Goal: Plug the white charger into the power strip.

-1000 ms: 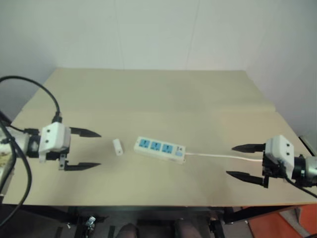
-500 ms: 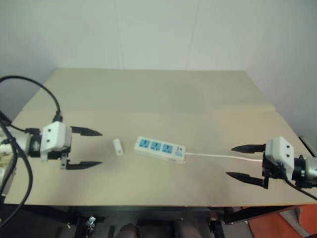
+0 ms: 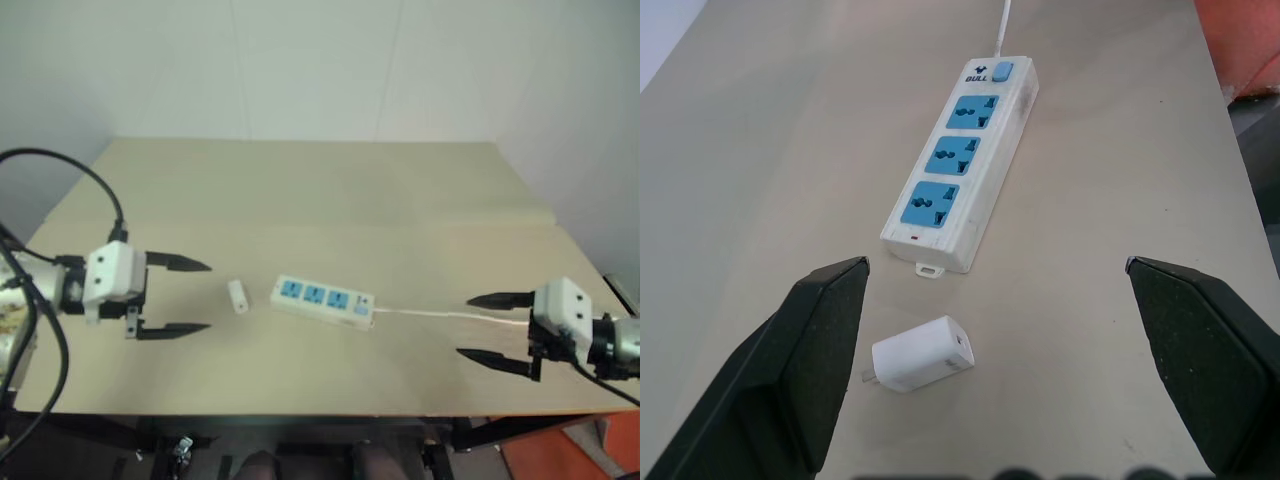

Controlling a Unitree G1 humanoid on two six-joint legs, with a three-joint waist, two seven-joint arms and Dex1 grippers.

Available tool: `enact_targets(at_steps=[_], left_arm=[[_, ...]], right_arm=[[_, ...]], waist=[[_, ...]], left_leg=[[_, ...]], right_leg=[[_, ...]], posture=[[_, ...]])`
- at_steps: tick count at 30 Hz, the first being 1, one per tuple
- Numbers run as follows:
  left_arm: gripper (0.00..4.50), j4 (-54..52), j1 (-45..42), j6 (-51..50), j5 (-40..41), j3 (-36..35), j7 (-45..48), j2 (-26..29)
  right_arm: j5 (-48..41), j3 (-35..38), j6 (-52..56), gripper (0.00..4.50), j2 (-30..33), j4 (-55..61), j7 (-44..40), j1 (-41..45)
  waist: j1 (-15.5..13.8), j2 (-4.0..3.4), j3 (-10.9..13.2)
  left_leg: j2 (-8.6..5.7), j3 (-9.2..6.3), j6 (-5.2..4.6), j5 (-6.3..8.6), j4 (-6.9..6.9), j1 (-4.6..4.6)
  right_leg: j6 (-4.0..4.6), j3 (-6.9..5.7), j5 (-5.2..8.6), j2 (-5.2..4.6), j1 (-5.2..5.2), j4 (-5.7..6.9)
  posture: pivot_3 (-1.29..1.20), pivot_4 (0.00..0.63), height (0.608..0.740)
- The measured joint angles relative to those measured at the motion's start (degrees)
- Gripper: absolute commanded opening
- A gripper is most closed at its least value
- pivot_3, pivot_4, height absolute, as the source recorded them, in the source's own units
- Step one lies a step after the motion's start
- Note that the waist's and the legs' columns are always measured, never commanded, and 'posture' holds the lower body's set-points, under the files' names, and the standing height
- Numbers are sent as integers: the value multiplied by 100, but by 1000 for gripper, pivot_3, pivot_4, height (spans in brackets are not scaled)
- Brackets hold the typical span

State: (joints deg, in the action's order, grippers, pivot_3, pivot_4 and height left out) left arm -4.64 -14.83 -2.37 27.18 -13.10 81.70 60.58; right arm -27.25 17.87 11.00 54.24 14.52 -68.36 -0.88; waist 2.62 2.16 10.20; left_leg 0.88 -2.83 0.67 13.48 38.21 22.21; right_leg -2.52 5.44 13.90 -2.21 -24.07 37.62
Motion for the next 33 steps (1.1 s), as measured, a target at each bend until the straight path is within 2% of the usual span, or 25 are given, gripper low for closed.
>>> enact_targets(at_steps=[5, 9, 13, 19, 33], left_arm=[[4500, 24, -116, 12, -9, 45, 15, -20], [4500, 107, -393, 15, -19, 225, 84, -61], [4500, 114, -766, 59, -23, 514, 175, -266], [4500, 97, -972, 64, -31, 791, 202, -467], [4500, 80, -986, 28, -61, 861, 209, -473]], right_arm=[[94, -723, -28, 4485, -605, -641, 39, 877], [281, -1281, -42, 4485, -1213, -1256, 160, 1720], [410, -1782, -42, 4485, -1897, -1824, 246, 2233], [708, -2207, -309, 4485, -2547, -2616, 257, 2733], [1264, -2420, -1152, 4485, -2944, -3916, 130, 2954]], waist=[[6, 0, 0], [7, 0, 0], [-6, 0, 0], [3, -1, 0], [11, -2, 1]], left_leg=[[1, 1, 0, 0, 0, -2], [0, 0, 0, 0, 0, 1], [-3, -3, 0, 0, 0, 8], [-3, -6, 0, 0, 1, 6], [-2, -7, 0, 0, 1, 5]], right_leg=[[3, 0, -2, 1, -1, 2], [40, -1, -24, 2, -4, 1], [43, -3, -26, 0, -7, 1], [45, -5, -28, 0, -8, 4], [46, -5, -29, 1, -8, 6]], posture=[[0, 150, 740], [0, 150, 740], [0, 150, 740], [0, 150, 740], [0, 150, 740]])
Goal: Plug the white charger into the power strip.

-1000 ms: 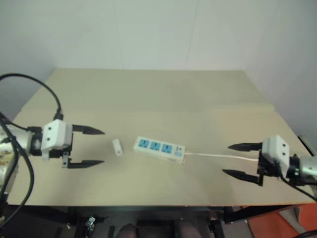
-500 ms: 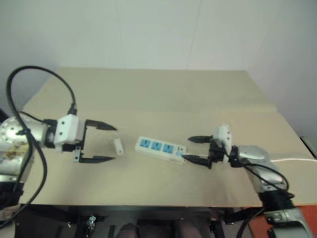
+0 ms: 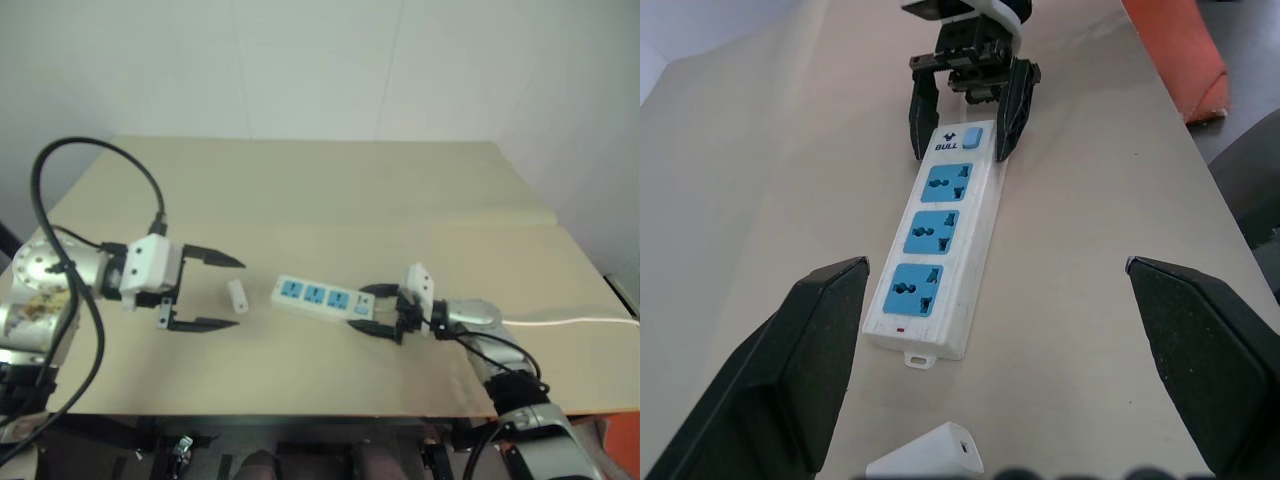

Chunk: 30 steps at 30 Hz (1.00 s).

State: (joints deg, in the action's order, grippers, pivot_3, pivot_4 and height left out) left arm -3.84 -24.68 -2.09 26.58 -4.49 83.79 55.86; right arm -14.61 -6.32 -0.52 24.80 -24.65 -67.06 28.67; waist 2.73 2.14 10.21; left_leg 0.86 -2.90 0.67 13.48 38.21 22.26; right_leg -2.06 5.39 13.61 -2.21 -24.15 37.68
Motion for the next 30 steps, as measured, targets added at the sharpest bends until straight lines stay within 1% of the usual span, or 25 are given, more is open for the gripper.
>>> enact_targets(at_steps=[7, 12, 15, 16, 17, 25, 30], left_arm=[[4500, 0, -47, -10, -49, 42, 2, 0], [4500, 1, -53, -19, -63, 53, 4, -4], [4500, 2, -53, -19, -78, 84, 1, -19], [4500, 2, -52, -22, -78, 92, -2, -24], [4500, 1, -52, -28, -78, 94, -7, -32], [4500, -5, -52, -73, -79, 95, -72, -33], [4500, 1, -150, -46, -244, 130, -191, -44]], right_arm=[[-2, 12, -70, 4485, -83, -78, -50, -6], [66, 17, -330, 4485, -138, -207, 20, -45], [67, 21, -379, 3928, -176, -293, 16, -46], [68, 21, -395, 3570, -173, -297, -18, -47], [72, 20, -414, 3426, -176, -302, -39, -48], [139, 20, -630, 3428, -148, -362, -46, -50], [42, 79, -665, 3428, 106, -93, -124, -338]], waist=[[6, 0, 0], [8, 0, 0], [9, 0, 0], [9, 0, 0], [11, 0, 0], [10, -1, 0], [-23, -1, 1]], left_leg=[[0, -1, 0, 0, 0, -1], [0, 0, 0, 0, 0, -1], [0, 0, 0, 0, 0, -1], [0, 0, 0, 0, 0, -1], [0, 0, 0, 0, 0, -1], [0, -1, 0, 0, 0, 0], [-3, -2, 0, 0, 1, 1]], right_leg=[[0, 0, 0, 0, 0, 1], [0, 0, 0, 0, 0, 1], [0, 1, 0, 0, 0, 1], [0, 1, 0, 0, 0, 1], [0, 1, 0, 0, 0, 1], [0, 0, 0, 0, 0, 1], [0, 0, 0, -3, 3, -1]], posture=[[0, 150, 740], [0, 150, 740], [0, 150, 740], [0, 150, 740], [0, 150, 740], [0, 150, 740], [0, 150, 740]])
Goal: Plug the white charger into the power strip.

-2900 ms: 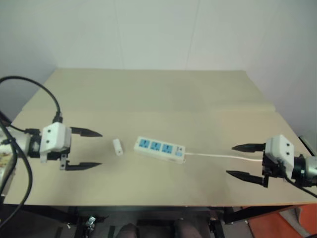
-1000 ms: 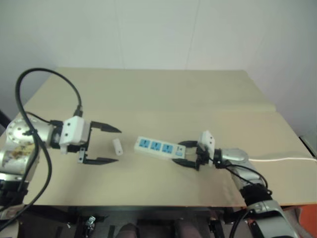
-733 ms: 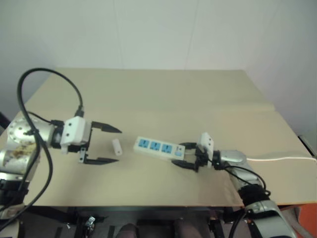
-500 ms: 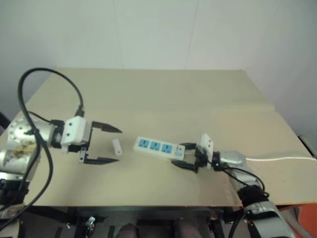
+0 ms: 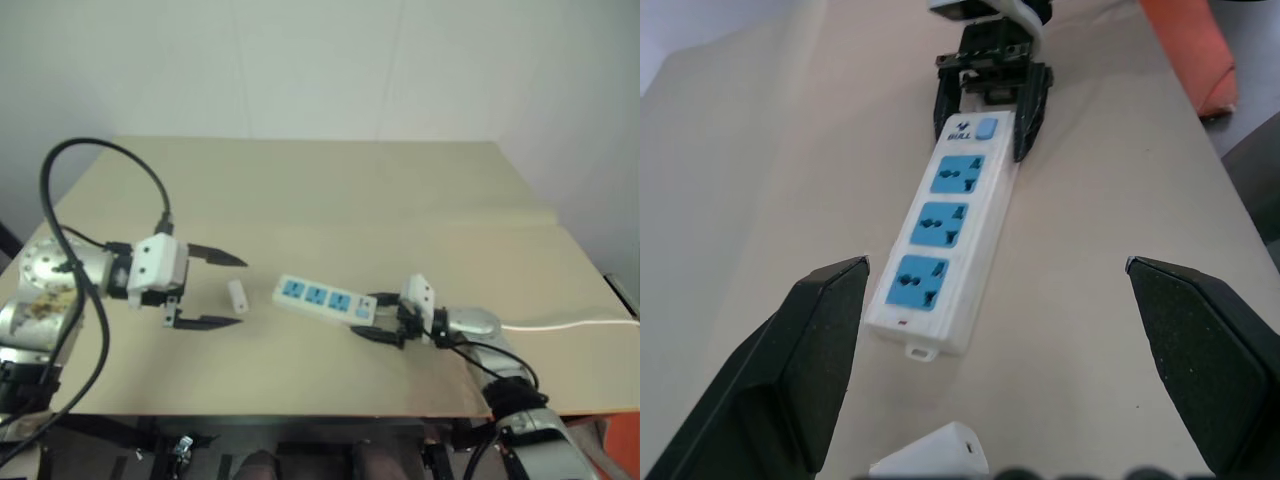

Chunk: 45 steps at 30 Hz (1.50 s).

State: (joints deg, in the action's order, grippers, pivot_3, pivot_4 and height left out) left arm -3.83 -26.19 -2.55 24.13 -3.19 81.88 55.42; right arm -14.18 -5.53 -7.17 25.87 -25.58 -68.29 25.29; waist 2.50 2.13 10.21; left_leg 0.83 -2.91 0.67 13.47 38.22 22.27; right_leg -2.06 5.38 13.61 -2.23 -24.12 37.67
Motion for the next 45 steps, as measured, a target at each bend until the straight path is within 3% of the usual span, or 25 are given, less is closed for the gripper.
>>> enact_targets(at_steps=[5, 10, 13, 19, 24, 27, 34, 45], left_arm=[[4500, 476, -625, 271, -271, 286, 328, -18], [4500, 1899, -2227, 1092, -719, 1346, 995, 42], [4500, 2778, -3425, 1906, -495, 2580, 1035, 145], [4500, 3692, -5450, 3587, 36, 5877, 1042, 385], [4500, 4118, -6639, 4924, 327, 7954, 1042, -9], [4500, 4448, -7027, 5786, 284, 8778, 1045, -330], [4500, 5140, -7272, 7114, -20, 9670, 1047, -803], [4500, 5546, -6845, 7623, -563, 9561, 1047, -979]], right_arm=[[-193, 238, 28, 3428, 464, 325, -154, -433], [-521, 437, 276, 3428, 965, 642, -639, -789], [-682, 446, 327, 3428, 1044, 880, -930, -936], [-731, 348, 560, 3428, 1018, 1194, -1076, -926], [-697, -2, 1078, 3428, 954, 1464, -1037, -746], [-617, -144, 1214, 3428, 896, 1499, -986, -719], [-482, -299, 1279, 3428, 706, 1627, -746, -650], [-393, -371, 1371, 3428, 576, 1770, -509, -652]], waist=[[-26, 0, 0], [-12, 1, 0], [22, 3, 2], [90, 6, 12], [75, 4, 19], [59, 5, 25], [53, 6, 26], [12, 7, 26]], left_leg=[[-2, 2, 0, 0, 1, -4], [-4, 1, 0, 0, 5, 0], [-4, 3, -1, 1, 6, 3], [-5, -1, -2, 1, 8, 5], [-5, -4, -2, 1, 9, 16], [-6, -4, -2, 1, 16, 20], [-5, -3, -3, 1, 20, 21], [-5, -5, -22, 12, 51, 28]], right_leg=[[-1, 0, 0, 0, 7, -3], [-3, 0, 0, 3, 6, -5], [-4, 7, -1, 3, 2, -4], [-18, 8, 7, 8, -2, 6], [-23, 8, 11, 8, -6, 0], [-18, 8, 8, 7, -8, -2], [-20, 11, 9, 8, -8, 1], [-18, 8, 8, 9, -5, 6]], posture=[[0, 150, 740], [0, 150, 740], [0, 150, 740], [0, 150, 740], [0, 150, 740], [0, 150, 740], [0, 150, 740], [0, 150, 740]])
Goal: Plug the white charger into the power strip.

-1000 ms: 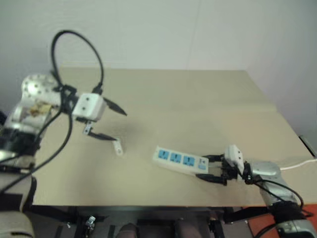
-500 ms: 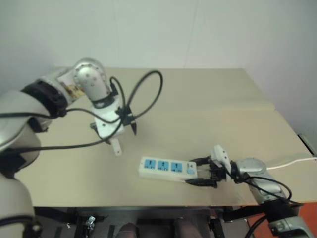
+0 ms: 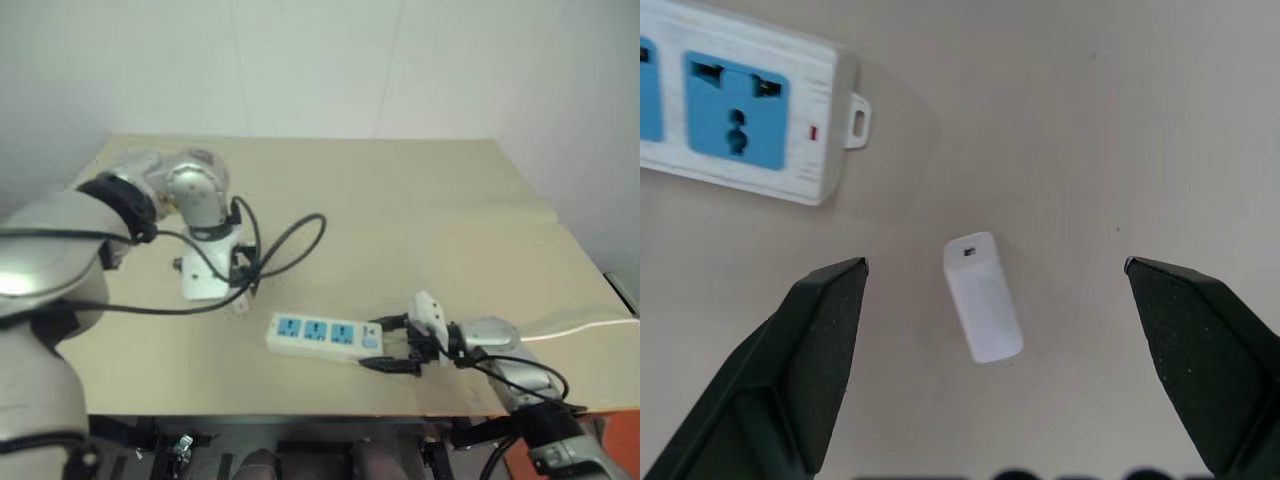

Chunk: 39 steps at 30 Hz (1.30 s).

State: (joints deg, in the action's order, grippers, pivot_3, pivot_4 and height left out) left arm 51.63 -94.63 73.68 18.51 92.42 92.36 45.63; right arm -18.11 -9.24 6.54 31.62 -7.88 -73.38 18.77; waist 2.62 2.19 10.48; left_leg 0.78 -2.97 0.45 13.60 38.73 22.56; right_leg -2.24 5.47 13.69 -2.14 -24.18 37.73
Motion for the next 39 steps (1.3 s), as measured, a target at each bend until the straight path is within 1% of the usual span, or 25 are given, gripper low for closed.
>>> enact_targets(at_steps=[8, 13, 19, 27, 32, 39], left_arm=[[4500, 440, 555, -70, -738, -1014, 2, -273], [4500, 465, 741, -174, -976, -1333, 2, -419], [4500, 768, 929, -235, -1806, -1840, 0, -702], [4500, 1188, 1153, -262, -2533, -2648, -1, -970], [4500, 1380, 1269, -270, -2888, -2961, -1, -1101], [4500, 1569, 1370, -253, -3627, -3395, -205, -1224]], right_arm=[[9, -51, 22, 3428, -2, 66, 79, -1], [9, -64, 26, 3428, 7, 109, 113, -20], [59, -73, 29, 3428, 18, 226, 195, -107], [109, -76, 33, 3428, 26, 333, 281, -180], [124, -83, 36, 3428, 38, 346, 321, -182], [134, -101, 36, 3428, 57, 355, 347, -182]], waist=[[-2, 0, 0], [1, 0, 0], [1, 0, 0], [1, 0, 0], [-1, 0, 0], [-3, 0, 0]], left_leg=[[0, -1, -4, 2, 4, 3], [0, -1, -6, 3, 4, 3], [-1, -1, -6, 4, 5, 3], [-1, -1, -7, 4, 5, 3], [-1, -1, -7, 4, 6, 4], [-1, -1, -7, 4, 6, 4]], right_leg=[[1, -1, -1, 0, -1, 1], [1, -1, -1, 1, -1, 2], [1, -1, -1, 1, 0, 2], [2, -1, -1, 1, 0, 2], [2, -1, -1, 1, 0, 3], [2, -1, -2, 1, 0, 3]], posture=[[0, 150, 740], [0, 150, 740], [0, 150, 740], [0, 150, 740], [0, 150, 740], [0, 150, 740]])
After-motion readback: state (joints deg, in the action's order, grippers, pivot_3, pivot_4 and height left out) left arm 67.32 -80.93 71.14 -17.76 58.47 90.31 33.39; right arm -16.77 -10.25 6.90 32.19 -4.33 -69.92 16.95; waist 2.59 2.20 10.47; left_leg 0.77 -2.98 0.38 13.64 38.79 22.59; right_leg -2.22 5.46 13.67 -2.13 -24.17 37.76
